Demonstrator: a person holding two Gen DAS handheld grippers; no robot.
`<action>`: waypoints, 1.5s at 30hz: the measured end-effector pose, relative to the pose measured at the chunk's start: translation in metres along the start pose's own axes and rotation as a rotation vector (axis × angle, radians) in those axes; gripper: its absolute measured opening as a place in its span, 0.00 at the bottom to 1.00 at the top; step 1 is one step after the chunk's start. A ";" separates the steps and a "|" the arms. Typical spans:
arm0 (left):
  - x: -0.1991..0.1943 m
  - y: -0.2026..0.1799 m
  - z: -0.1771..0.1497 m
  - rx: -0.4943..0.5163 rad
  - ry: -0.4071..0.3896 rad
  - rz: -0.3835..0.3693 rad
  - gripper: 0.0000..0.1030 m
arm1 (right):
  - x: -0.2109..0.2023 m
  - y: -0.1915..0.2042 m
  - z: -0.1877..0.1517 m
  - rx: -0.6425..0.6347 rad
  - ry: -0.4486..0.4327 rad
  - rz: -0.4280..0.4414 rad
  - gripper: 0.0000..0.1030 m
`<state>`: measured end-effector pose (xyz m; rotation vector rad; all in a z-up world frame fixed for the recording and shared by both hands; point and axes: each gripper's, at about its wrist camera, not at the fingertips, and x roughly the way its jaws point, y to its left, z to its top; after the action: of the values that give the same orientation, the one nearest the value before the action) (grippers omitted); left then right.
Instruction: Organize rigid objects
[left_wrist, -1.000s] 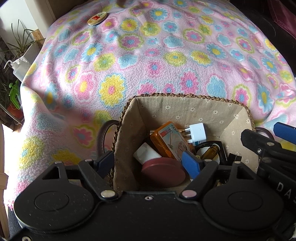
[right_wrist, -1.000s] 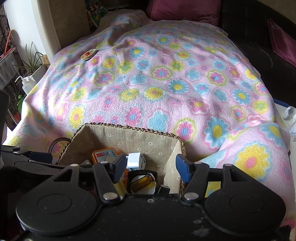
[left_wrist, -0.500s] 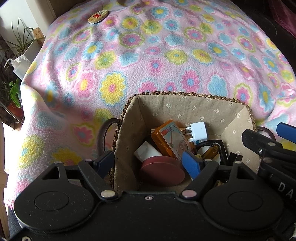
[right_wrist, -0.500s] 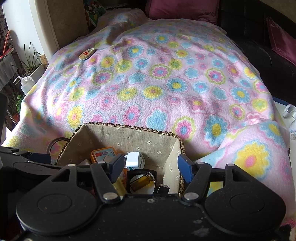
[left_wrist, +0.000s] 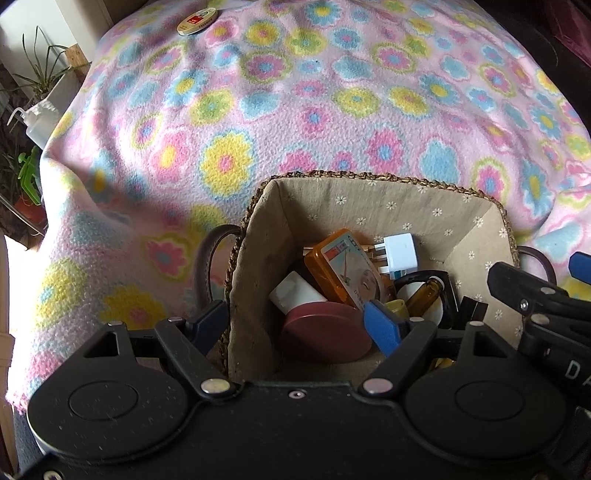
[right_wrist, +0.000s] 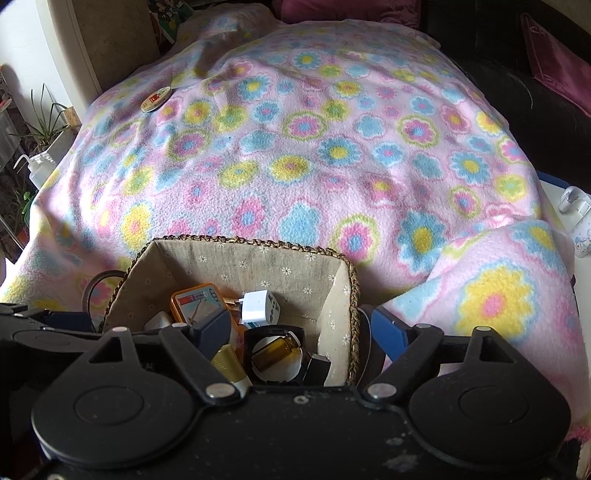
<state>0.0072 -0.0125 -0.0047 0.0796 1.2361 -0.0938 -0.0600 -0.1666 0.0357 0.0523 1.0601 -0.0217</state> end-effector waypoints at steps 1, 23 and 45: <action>0.000 0.000 0.000 -0.002 0.004 -0.002 0.75 | 0.001 -0.001 0.000 0.002 0.004 0.001 0.83; 0.006 -0.001 0.002 0.013 0.052 0.011 0.75 | 0.008 -0.006 0.002 0.040 0.056 0.005 0.91; 0.006 -0.002 0.001 0.015 0.052 0.016 0.75 | 0.010 -0.005 0.002 0.046 0.069 0.003 0.92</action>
<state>0.0103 -0.0152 -0.0103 0.1053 1.2869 -0.0874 -0.0531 -0.1716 0.0279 0.0963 1.1290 -0.0419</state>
